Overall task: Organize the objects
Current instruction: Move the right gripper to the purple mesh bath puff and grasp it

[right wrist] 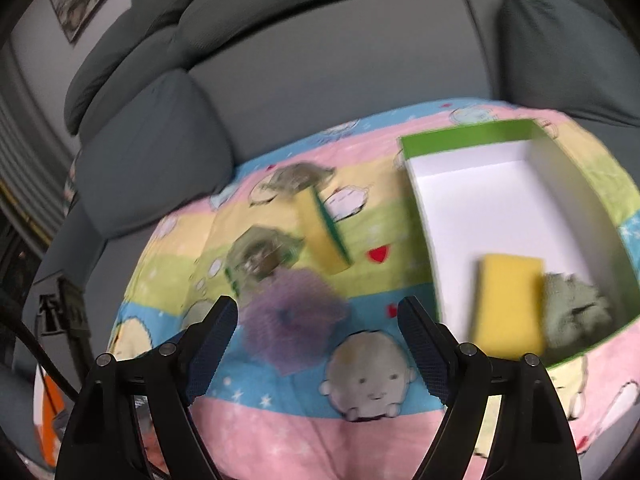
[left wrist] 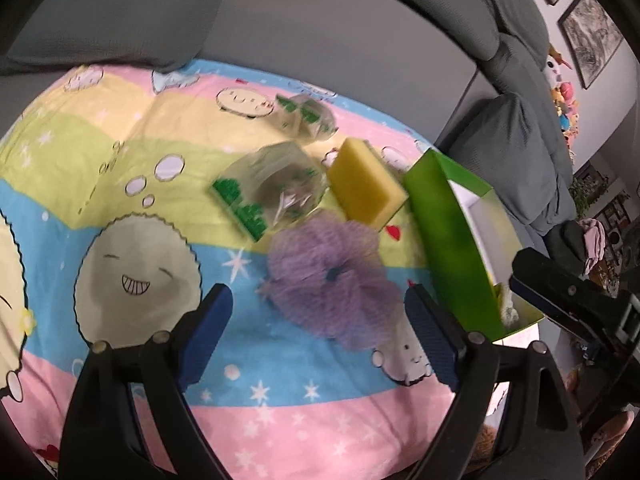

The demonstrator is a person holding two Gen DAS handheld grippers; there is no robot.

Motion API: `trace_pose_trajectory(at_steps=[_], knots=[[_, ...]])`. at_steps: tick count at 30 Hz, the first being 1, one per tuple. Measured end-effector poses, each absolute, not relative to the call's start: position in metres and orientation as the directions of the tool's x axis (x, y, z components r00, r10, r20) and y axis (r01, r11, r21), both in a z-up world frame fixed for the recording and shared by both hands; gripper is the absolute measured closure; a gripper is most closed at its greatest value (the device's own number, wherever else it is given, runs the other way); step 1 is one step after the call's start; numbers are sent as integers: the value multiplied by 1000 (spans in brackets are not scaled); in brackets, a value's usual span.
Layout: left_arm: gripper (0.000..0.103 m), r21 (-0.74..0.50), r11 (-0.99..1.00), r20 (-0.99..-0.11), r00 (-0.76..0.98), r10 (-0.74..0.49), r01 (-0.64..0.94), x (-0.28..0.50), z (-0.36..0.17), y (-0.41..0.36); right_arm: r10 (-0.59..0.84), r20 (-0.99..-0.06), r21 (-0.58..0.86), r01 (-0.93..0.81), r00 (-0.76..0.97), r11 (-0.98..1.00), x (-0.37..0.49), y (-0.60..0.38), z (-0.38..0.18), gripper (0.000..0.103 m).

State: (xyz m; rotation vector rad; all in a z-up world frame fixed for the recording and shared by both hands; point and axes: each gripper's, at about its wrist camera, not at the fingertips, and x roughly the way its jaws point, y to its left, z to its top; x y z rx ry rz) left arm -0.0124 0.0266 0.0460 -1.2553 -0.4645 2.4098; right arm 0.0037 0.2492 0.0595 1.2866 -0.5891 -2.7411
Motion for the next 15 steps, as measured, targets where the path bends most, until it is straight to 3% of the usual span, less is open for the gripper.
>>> trace_pose_trajectory(at_steps=[15], knots=[[15, -490, -862, -723, -493, 484, -129, -22, 7, 23, -270, -821, 371, -109, -503, -922, -46, 222, -1, 20]])
